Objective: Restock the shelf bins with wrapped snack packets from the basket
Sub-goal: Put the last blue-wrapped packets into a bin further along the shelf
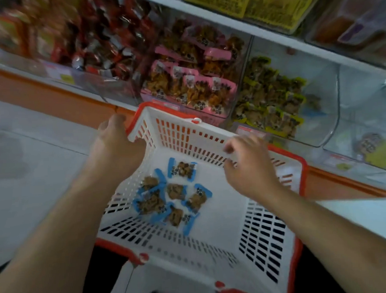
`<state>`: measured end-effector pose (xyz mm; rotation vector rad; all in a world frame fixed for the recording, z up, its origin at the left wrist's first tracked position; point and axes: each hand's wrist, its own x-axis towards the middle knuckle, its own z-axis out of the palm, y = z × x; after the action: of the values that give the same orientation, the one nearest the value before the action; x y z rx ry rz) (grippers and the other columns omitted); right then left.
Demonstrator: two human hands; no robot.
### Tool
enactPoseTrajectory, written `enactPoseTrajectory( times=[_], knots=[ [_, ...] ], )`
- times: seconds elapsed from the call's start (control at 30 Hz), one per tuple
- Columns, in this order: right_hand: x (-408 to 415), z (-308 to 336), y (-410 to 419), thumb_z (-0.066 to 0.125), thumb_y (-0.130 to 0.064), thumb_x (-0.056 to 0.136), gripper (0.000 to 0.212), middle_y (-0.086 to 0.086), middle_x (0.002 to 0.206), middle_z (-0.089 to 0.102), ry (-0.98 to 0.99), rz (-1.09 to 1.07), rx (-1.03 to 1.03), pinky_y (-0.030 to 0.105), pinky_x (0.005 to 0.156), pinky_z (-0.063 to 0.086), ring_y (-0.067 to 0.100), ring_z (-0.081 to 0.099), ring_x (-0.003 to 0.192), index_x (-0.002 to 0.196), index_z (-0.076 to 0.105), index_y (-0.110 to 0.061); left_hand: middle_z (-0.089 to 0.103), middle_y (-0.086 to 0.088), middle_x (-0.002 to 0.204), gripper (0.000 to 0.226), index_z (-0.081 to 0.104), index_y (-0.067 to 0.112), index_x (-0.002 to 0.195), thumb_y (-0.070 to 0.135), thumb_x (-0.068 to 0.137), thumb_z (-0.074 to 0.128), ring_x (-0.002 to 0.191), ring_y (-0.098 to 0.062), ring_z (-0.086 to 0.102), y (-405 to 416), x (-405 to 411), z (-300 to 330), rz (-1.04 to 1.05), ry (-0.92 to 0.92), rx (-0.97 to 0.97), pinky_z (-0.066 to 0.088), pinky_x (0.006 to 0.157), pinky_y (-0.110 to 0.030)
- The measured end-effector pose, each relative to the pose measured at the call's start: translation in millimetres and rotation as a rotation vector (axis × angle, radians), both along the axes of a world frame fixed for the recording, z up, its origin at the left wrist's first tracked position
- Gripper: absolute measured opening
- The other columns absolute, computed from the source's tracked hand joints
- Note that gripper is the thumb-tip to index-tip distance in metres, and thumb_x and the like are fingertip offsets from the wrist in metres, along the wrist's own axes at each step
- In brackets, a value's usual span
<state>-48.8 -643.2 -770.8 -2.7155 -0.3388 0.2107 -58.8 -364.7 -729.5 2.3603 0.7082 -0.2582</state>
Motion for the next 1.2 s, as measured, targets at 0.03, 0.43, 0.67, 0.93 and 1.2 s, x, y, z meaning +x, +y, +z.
enactPoseTrajectory(
  times=[0.03,0.43,0.67,0.93,1.2],
  knots=[
    [-15,-5,11,0.06,-0.006,0.091,0.025,-0.002,0.116,0.06,0.009,0.092,-0.064,0.04,0.103,0.047,0.022,0.049,0.115,0.113,0.062,-0.018,0.05,-0.009,0.134,0.06,0.042,0.018,0.149,0.023,0.092,0.061,0.115,-0.032,0.053,4,-7,-1,0.003,0.031,0.002,0.048,0.095,-0.045],
    [-65,-138,74,0.077,-0.055,0.09,0.077,0.011,0.142,0.036,0.675,-0.3,-0.276,0.046,0.097,0.051,0.034,0.047,0.129,0.145,0.035,-0.021,0.056,-0.003,0.088,0.043,0.039,0.023,0.131,0.001,0.094,0.047,0.073,-0.021,0.06,20,-36,-19,-0.101,0.151,0.089,0.054,0.057,-0.039],
    [-62,-146,51,0.083,-0.038,0.088,0.045,0.004,0.109,0.061,0.624,-0.21,-0.116,0.039,0.073,0.054,0.022,0.062,0.098,0.107,0.046,-0.021,0.054,-0.006,0.107,0.051,0.039,0.021,0.138,0.002,0.092,0.051,0.09,-0.027,0.061,16,-31,-14,0.004,0.211,0.01,0.061,0.072,-0.047],
    [-30,-2,21,0.097,-0.037,0.074,0.044,-0.004,0.099,0.073,0.756,-0.235,0.422,0.03,0.066,0.053,0.012,0.069,0.084,0.107,0.07,-0.027,0.066,0.013,0.115,0.02,0.066,0.031,0.117,0.036,0.097,0.067,0.102,-0.006,0.066,-39,-44,-3,-0.263,-0.072,-0.216,0.06,0.09,-0.036],
    [-74,107,-41,0.098,-0.014,0.071,0.069,-0.002,0.102,0.081,0.527,-0.284,0.868,0.03,0.07,0.059,0.015,0.077,0.092,0.132,0.066,-0.018,0.075,-0.009,0.091,0.013,0.074,0.01,0.094,-0.002,0.092,0.073,0.082,-0.018,0.074,-114,-88,71,-0.239,-0.219,-0.774,0.056,0.062,-0.02]
  ],
)
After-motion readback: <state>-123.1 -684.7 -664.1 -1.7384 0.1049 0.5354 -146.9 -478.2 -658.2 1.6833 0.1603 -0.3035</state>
